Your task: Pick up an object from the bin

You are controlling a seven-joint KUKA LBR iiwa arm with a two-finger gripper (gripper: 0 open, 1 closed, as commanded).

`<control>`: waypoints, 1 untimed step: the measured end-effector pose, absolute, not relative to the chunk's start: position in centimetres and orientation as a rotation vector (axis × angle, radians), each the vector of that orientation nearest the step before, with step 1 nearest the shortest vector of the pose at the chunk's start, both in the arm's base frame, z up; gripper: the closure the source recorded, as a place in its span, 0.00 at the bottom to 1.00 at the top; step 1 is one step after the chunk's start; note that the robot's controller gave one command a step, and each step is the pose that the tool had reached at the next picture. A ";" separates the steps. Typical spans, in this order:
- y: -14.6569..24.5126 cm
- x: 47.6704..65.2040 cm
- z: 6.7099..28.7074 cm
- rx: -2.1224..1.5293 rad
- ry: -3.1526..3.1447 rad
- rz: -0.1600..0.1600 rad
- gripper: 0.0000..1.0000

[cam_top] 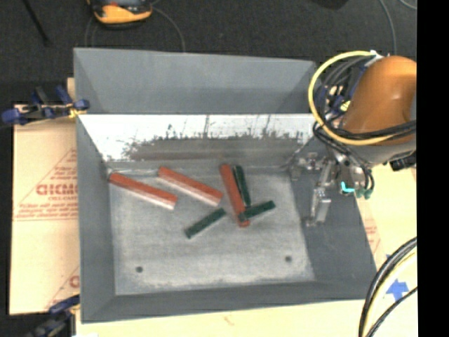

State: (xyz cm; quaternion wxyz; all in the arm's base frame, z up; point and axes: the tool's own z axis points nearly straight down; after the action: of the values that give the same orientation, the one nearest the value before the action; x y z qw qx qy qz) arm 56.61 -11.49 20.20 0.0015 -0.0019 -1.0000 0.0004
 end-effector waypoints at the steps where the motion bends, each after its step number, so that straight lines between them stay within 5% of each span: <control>1: -11.5 56.8 20.6 -0.002 -3.146 0.003 0.00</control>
Offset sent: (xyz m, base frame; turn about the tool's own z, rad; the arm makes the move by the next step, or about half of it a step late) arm 0.0037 0.0649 -0.1105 -0.1426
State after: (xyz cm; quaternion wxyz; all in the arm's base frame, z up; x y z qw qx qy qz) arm 56.78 -11.45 20.62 -0.0022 -0.0007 -1.0000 0.0010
